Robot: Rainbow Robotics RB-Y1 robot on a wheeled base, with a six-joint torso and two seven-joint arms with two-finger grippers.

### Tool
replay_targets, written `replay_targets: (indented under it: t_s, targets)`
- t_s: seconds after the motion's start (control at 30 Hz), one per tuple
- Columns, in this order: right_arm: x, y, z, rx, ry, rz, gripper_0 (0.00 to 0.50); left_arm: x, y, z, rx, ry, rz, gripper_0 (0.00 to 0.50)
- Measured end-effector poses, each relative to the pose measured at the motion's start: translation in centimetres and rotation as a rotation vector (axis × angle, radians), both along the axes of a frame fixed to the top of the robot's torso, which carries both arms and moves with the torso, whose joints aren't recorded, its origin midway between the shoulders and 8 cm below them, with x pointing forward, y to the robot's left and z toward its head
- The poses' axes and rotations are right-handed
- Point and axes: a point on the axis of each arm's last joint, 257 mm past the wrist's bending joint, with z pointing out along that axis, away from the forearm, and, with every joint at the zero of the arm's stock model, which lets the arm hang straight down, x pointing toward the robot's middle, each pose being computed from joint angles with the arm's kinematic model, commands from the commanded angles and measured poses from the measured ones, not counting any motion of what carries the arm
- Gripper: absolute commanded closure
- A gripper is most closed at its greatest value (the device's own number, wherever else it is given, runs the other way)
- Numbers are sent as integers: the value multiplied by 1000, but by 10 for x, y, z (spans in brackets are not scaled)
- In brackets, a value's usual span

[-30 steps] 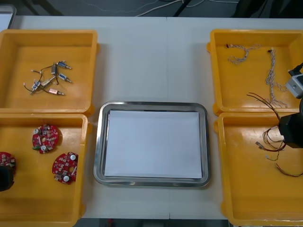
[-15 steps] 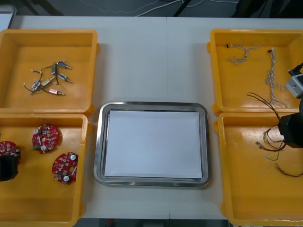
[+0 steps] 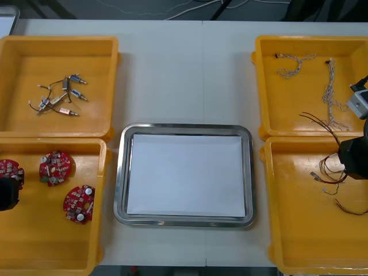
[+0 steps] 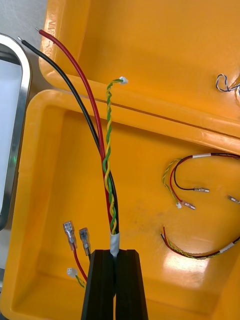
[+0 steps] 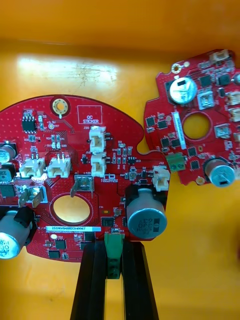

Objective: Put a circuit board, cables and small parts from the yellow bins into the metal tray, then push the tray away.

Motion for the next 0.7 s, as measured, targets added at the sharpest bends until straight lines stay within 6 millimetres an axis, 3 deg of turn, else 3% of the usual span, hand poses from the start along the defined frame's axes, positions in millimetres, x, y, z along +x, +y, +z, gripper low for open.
replay_targets:
  t_s: [0.27,0.7]
  targets:
    - [0,0,0,0,0,0,500,-4,-12,17,5,25,-32,500]
    - [0,0,0,0,-1,0,500,-21,-50,54,33,80,-112,500]
